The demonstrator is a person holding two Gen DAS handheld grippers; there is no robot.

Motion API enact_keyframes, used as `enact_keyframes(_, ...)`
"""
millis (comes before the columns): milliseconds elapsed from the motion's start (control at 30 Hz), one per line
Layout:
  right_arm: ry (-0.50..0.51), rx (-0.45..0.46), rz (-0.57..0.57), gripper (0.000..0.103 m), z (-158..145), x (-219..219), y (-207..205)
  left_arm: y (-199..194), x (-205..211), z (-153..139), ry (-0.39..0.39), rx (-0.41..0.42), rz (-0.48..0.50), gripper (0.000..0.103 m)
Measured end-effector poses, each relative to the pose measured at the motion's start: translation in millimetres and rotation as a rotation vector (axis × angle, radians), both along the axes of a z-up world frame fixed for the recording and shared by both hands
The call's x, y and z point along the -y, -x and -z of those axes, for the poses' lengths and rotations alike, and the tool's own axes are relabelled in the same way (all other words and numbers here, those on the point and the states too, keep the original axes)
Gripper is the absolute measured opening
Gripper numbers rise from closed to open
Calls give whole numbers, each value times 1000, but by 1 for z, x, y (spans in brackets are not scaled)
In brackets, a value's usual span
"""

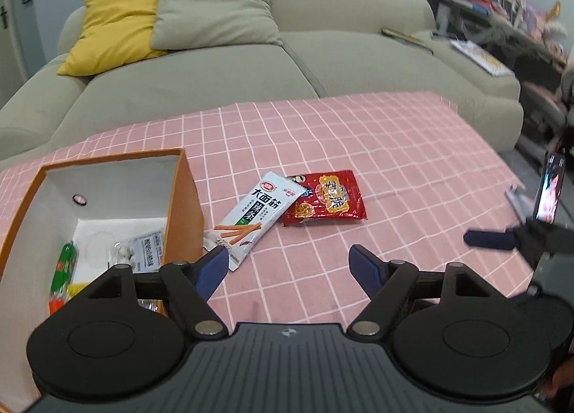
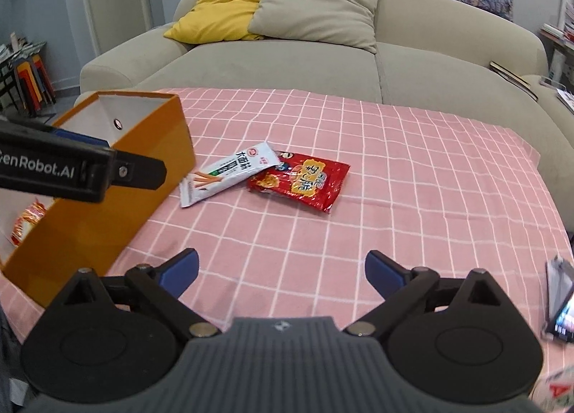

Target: Organize snacks

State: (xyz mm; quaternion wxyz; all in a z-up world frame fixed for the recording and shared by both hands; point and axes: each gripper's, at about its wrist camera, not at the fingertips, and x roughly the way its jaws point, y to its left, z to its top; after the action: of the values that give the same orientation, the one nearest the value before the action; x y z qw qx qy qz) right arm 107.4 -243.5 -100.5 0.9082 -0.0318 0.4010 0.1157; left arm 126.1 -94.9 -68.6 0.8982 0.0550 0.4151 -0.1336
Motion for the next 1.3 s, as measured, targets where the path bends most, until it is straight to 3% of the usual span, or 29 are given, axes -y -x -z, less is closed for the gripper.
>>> enact_keyframes(200, 44, -11, -86, 96, 18, 7, -35, -31, 8, 14, -80, -45, 93, 89)
enact_keyframes(433, 120, 1, -268, 96, 42, 4, -87, -75, 23, 28, -164, -94, 208, 89)
enact_keyframes(800, 202, -4, -526, 99, 70, -5, -163, -125, 41, 63, -291, -175, 289, 88)
enact_keyframes(1000, 179, -46, -638, 99, 82, -13, -189, -140, 49, 81, -343, -227, 314, 88)
enact_keyframes(1167, 117, -119, -594, 99, 92, -5, -197, -150, 49, 90, -346, -256, 309, 88)
enact_keyframes(1300, 113, -156, -489, 86, 92, 4, -183, -161, 50, 96, -345, -279, 302, 88)
